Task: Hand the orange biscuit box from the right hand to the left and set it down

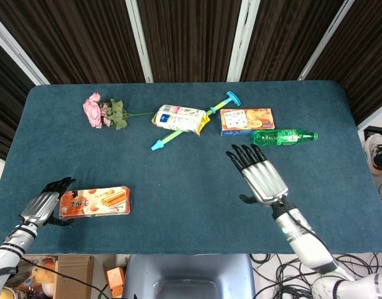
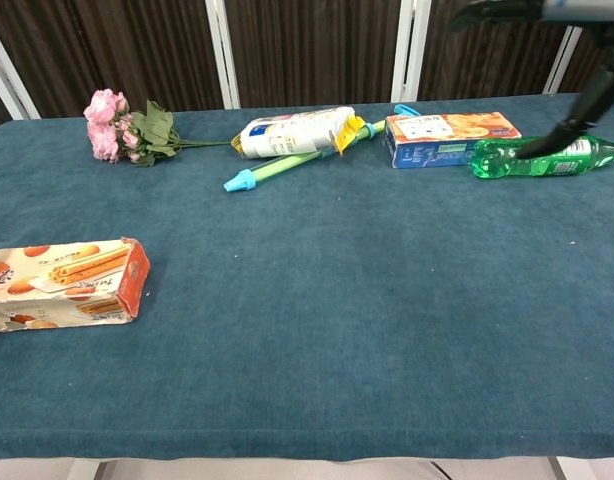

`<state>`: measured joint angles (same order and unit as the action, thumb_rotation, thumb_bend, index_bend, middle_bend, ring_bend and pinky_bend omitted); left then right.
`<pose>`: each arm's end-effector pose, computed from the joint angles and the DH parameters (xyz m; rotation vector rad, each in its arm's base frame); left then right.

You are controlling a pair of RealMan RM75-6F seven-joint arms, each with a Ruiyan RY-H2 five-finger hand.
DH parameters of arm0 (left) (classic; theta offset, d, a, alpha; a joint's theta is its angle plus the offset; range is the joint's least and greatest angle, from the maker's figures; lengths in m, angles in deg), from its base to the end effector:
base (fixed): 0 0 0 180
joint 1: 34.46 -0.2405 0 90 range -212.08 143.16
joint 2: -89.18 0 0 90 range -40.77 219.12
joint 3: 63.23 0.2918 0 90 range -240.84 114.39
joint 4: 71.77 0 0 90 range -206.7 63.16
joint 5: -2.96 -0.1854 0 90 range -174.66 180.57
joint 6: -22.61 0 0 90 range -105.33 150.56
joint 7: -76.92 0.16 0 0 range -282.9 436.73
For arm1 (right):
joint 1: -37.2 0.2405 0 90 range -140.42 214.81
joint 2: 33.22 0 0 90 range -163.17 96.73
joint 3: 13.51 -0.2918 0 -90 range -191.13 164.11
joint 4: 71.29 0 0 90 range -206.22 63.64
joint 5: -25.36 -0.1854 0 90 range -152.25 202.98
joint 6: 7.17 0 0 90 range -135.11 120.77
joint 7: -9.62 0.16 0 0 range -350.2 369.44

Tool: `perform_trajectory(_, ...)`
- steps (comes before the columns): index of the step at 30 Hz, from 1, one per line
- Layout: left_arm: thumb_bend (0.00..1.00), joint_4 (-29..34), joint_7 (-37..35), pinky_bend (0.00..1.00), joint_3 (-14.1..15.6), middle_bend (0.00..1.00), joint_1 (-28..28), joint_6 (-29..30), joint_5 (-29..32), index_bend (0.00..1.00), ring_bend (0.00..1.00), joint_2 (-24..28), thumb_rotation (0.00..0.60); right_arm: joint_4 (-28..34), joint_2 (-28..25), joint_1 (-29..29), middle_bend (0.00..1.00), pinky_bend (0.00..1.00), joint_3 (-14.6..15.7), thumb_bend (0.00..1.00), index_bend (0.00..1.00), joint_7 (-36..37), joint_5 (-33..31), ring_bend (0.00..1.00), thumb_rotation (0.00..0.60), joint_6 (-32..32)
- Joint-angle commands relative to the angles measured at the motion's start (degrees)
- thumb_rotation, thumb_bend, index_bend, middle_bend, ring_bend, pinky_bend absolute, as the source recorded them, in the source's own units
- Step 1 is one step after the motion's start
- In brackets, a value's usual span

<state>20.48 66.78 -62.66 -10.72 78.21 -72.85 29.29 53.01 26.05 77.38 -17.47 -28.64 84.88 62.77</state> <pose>-0.3254 0.2799 0.1571 -1.6330 -1.2712 -0.7133 -0.1405 -0.3096 0.1532 1.8478 -0.7326 0.8184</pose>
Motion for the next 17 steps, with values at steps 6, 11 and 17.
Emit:
perform_trajectory(6, 0.28, 9.46, 17.02, 0.00, 6.98, 0.00, -21.86, 33.67, -10.88, 0.00, 0.00, 0.06, 0.600, -21.79, 2.52, -29.99, 0.00, 0.00, 15.02, 0.05, 0.00, 19.13, 20.41, 0.00, 0.600, 25.44)
perform_trajectory(11, 0.29, 6.13, 24.17, 0.00, 7.40, 0.00, -25.14, 37.57, -13.31, 0.00, 0.00, -5.82, 0.600, -35.96, 9.97, -35.90, 0.00, 0.00, 12.99, 0.05, 0.00, 29.34, 19.69, 0.00, 0.600, 28.37)
perform_trajectory(17, 0.29, 5.61, 23.47, 0.00, 6.60, 0.00, -25.78, 37.82, -13.82, 0.00, 0.00, -5.98, 0.600, -38.69, 10.53, -36.76, 0.00, 0.00, 11.23, 0.05, 0.00, 31.33, 21.74, 0.00, 0.600, 27.42)
